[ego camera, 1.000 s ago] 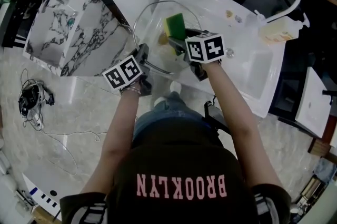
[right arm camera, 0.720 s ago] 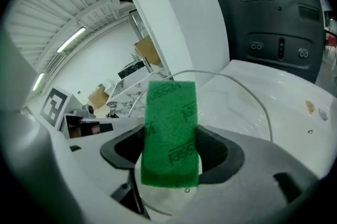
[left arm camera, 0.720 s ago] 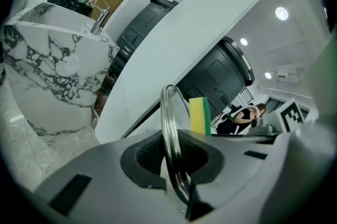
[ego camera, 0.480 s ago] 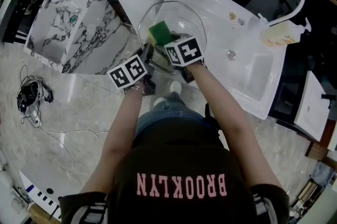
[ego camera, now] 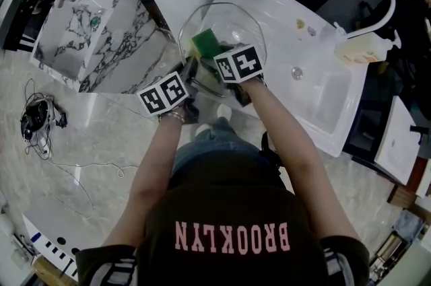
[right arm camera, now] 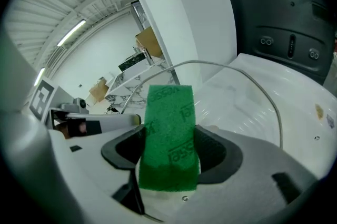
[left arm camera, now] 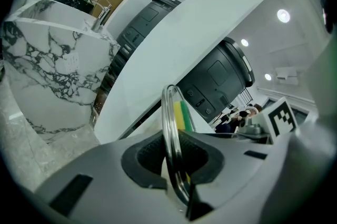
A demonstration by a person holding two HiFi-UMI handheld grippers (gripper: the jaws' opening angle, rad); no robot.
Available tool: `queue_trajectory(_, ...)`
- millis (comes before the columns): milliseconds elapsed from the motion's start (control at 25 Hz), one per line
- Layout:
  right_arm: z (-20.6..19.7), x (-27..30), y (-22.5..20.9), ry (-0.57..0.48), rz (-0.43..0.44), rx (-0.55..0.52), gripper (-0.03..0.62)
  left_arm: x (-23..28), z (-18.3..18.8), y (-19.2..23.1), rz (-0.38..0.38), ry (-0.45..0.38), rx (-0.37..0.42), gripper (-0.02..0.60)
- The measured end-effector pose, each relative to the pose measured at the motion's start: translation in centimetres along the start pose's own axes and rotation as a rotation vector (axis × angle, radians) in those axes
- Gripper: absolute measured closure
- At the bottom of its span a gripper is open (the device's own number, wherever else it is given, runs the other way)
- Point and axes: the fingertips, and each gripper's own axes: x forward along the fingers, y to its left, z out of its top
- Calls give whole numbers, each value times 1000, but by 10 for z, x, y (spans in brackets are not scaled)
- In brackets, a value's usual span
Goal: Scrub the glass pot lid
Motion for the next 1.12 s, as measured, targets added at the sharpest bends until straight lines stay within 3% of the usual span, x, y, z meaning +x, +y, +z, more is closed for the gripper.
queue_trajectory(600, -8, 0, -43, 86, -83, -46, 315, -1, 5, 2, 26, -2, 12, 545)
queue_trajectory(840, -14, -4, -75, 104, -131, -17, 315, -2, 12, 8, 61, -15, 37, 546)
queue_trajectory(1120, -21, -12, -111, 120, -199, 13, 315, 2, 11, 3, 35, -5, 24, 546)
